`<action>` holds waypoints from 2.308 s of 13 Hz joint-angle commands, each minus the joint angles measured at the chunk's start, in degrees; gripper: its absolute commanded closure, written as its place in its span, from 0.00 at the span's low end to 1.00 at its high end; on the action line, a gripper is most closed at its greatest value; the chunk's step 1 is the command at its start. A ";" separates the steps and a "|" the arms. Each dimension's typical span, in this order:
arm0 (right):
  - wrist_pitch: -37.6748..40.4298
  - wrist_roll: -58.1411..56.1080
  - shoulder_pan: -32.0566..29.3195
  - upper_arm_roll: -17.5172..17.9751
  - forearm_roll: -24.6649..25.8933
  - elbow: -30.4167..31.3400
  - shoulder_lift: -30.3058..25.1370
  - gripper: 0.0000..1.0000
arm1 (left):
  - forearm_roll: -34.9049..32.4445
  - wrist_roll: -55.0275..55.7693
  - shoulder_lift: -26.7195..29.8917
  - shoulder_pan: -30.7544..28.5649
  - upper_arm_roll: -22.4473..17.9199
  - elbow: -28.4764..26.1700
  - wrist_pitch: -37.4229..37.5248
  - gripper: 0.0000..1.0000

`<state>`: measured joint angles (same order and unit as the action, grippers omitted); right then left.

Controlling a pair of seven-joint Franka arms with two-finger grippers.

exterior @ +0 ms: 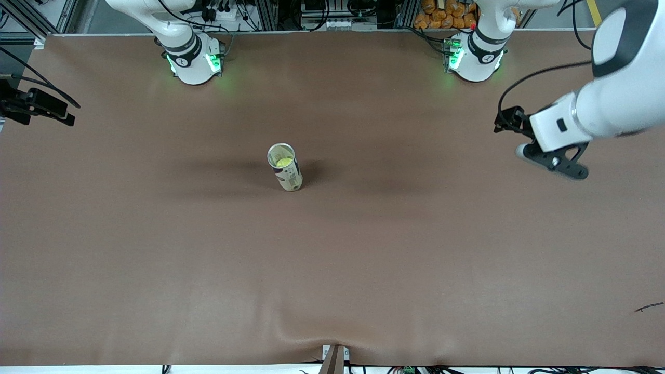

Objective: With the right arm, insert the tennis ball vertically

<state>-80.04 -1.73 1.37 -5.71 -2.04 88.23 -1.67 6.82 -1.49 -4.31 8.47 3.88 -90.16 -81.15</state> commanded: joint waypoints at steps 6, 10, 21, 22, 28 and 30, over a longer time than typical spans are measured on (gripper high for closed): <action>0.41 -0.64 0.74 -0.35 0.81 0.63 -0.79 0.00 | -9.72 10.02 5.98 1.82 -3.35 0.77 -1.21 0.00; 0.50 -0.64 0.74 -0.35 0.81 0.63 -0.79 0.00 | -8.31 10.10 6.33 -0.20 -5.64 0.34 -2.53 0.00; 0.15 -0.55 0.83 -0.35 0.90 0.28 -0.79 0.00 | -8.75 10.90 8.43 -3.88 -5.29 -0.72 -3.76 0.00; 0.06 -0.55 0.91 -0.35 0.99 0.28 -0.79 0.00 | -8.84 11.24 8.96 -4.68 -4.85 -0.72 -3.76 0.00; 0.06 -0.55 0.91 -0.27 1.25 0.28 -0.70 0.00 | -9.37 12.29 11.07 -6.97 -2.04 -3.53 -6.13 0.00; -0.03 -0.55 1.00 -0.27 1.25 0.28 -0.70 0.00 | -9.19 11.78 11.07 -6.97 -1.95 -3.44 -6.13 0.00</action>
<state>-79.95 -1.97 1.43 -5.67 -1.79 88.23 -1.67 -1.58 9.37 4.41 2.22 0.84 -91.61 -86.28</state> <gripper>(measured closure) 0.000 0.000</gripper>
